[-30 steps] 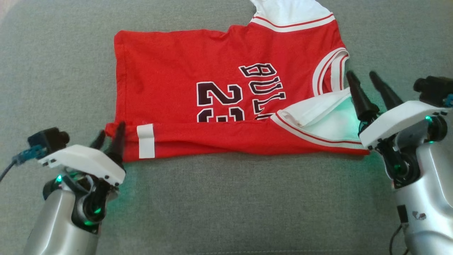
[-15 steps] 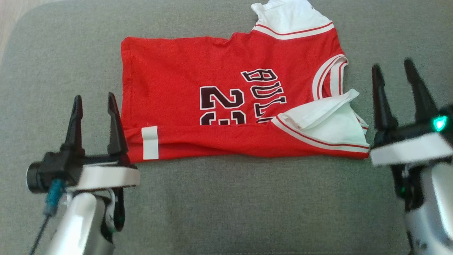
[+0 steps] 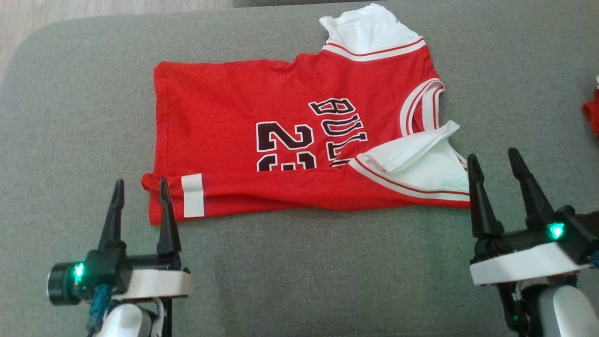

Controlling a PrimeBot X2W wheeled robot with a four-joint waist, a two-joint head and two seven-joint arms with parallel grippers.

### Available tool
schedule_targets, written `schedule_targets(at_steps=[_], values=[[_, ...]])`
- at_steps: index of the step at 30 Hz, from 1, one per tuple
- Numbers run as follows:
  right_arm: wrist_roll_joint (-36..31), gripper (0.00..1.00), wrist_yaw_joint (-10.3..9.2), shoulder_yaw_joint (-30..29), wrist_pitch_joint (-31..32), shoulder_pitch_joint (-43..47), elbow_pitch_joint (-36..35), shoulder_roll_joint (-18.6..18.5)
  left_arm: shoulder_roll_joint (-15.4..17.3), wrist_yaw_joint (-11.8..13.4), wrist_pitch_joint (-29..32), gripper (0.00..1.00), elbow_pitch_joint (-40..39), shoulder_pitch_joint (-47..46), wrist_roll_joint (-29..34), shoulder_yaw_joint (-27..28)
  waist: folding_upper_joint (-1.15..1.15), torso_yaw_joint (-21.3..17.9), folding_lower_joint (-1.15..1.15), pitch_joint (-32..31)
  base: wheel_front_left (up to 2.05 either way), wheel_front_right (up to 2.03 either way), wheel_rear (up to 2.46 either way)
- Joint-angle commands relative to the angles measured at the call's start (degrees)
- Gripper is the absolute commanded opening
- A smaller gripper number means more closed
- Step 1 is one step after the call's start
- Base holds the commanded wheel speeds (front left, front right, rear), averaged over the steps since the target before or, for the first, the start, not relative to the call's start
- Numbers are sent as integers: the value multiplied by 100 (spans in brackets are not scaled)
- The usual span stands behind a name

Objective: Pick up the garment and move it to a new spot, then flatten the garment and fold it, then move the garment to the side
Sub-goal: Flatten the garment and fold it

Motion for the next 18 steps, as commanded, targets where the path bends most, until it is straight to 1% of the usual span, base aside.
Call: schedule_targets(at_steps=[1, 11, 14, 18], values=[[-30, 100, -10, 125, 29, -43, -256, 14, 119, 22, 27, 100, -102, -114, -24, 170, 0, -6, 1, -7, 0, 0, 0], [-9, 100, -10, 96, 265, 66, -291, 82, 166, -71, 215, 100, 45, -153, -143, 107, 0, 23, 1, -95, 0, 0, 0], [-41, 100, -10, 41, 497, 111, -69, 56, 149, -139, 326, 100, 144, -135, -234, 62, 0, 28, 1, -95, 0, 0, 0], [-22, 100, -10, -43, 644, 68, 436, -9, 80, -375, 412, 100, 532, -192, -425, -40, 0, 58, 1, -40, 0, 0, 0]])
